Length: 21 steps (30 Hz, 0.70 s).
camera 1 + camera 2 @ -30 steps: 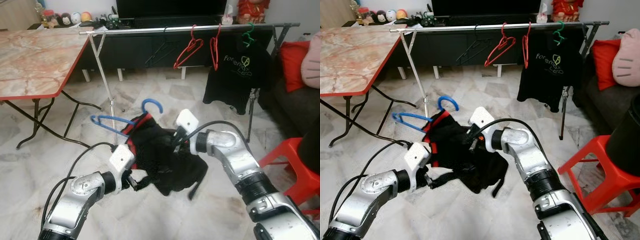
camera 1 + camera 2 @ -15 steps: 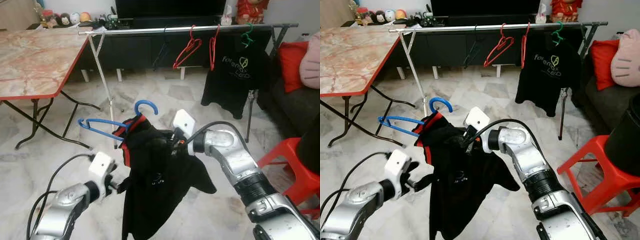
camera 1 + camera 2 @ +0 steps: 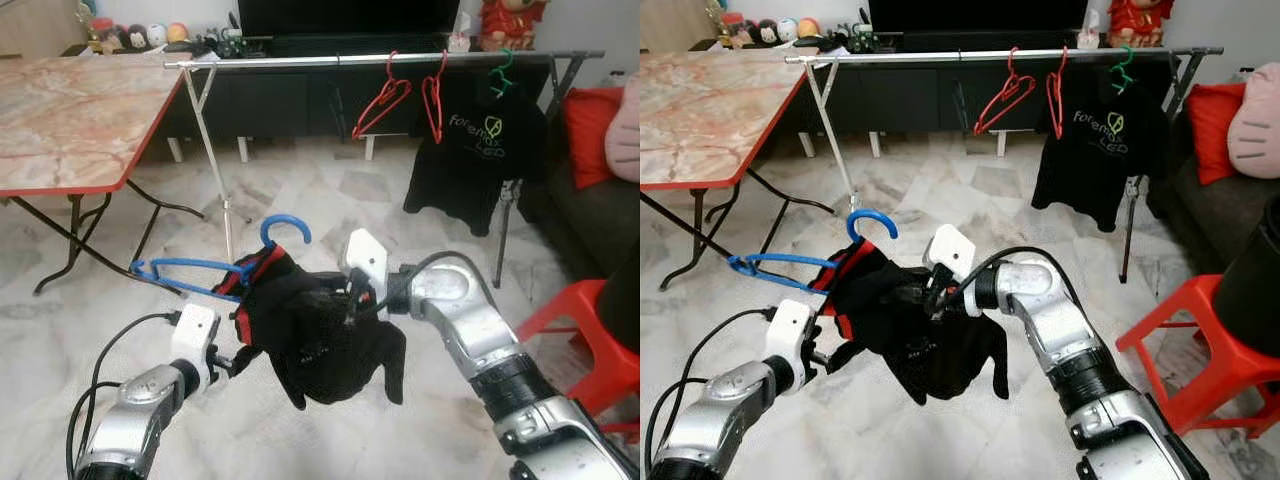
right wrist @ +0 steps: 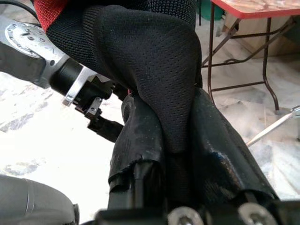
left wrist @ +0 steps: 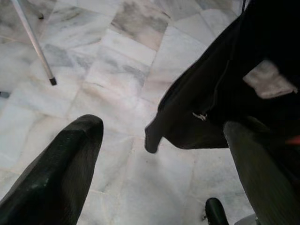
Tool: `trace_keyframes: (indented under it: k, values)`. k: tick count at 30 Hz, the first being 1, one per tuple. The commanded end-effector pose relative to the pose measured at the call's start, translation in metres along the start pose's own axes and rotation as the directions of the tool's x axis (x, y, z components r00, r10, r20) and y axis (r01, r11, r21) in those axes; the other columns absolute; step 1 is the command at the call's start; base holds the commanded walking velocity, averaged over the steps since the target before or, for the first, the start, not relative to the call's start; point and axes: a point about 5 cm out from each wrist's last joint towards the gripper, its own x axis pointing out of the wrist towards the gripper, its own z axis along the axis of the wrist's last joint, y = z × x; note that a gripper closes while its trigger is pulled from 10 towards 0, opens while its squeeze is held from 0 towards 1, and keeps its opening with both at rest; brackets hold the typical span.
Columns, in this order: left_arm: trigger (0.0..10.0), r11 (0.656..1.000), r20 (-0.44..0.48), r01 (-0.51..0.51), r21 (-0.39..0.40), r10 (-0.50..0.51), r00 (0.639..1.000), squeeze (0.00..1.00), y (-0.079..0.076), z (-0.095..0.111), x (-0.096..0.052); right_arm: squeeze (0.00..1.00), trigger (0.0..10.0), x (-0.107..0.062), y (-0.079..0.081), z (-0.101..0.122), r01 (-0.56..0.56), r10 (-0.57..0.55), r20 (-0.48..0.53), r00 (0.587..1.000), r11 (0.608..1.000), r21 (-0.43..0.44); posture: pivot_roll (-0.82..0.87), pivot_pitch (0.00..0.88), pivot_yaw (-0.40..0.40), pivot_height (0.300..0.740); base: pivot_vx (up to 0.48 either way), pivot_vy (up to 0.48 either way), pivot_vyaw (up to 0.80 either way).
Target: Hang hanger
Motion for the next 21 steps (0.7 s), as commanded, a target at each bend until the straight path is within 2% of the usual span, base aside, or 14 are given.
trace_keyframes:
  k: [1, 7, 10, 13, 17, 21]
  values:
    - [10.0, 1.000, -0.010, 0.008, -0.004, -0.008, 1.000, 0.00, 0.002, -0.003, 0.000, 0.00, 10.0, 0.001, 0.003, 0.009, -0.021, 0.022, 0.039, 0.999, 0.999, -0.033, -0.06, 0.016, 0.002, 0.740, 0.000, 0.000, 0.00]
    - [10.0, 0.999, -0.018, -0.045, -0.016, 0.045, 0.999, 0.00, 0.007, -0.004, 0.007, 0.00, 10.0, 0.003, 0.006, 0.011, -0.043, 0.045, 0.043, 0.998, 0.998, -0.039, -0.05, 0.017, -0.001, 0.740, 0.000, 0.000, 0.00]
    - [10.0, 0.998, 0.009, 0.003, -0.070, -0.002, 1.000, 0.00, 0.003, -0.004, 0.009, 0.00, 10.0, 0.004, 0.008, 0.012, -0.049, 0.050, 0.041, 0.998, 0.998, -0.041, -0.06, 0.018, -0.002, 0.740, 0.000, 0.000, 0.00]
    - [10.0, 0.997, 0.004, 0.017, -0.078, -0.017, 1.000, 0.00, 0.002, -0.005, 0.009, 0.00, 10.0, 0.005, 0.008, 0.012, -0.052, 0.054, 0.041, 0.998, 0.998, -0.040, -0.06, 0.020, -0.003, 0.740, 0.000, 0.000, 0.00]
    - [10.0, 0.987, 0.034, 0.034, -0.159, -0.029, 0.999, 0.00, 0.003, -0.008, 0.010, 0.00, 10.0, 0.007, 0.012, 0.013, -0.074, 0.076, 0.044, 0.996, 0.996, -0.042, -0.06, 0.024, -0.004, 0.740, 0.000, 0.000, 0.00]
    - [10.0, 0.985, 0.048, 0.080, -0.153, -0.073, 0.996, 0.00, 0.002, -0.008, 0.005, 0.00, 10.0, 0.007, 0.012, 0.012, -0.072, 0.073, 0.035, 0.997, 0.996, -0.045, -0.06, 0.029, -0.004, 0.740, 0.000, 0.000, 0.00]
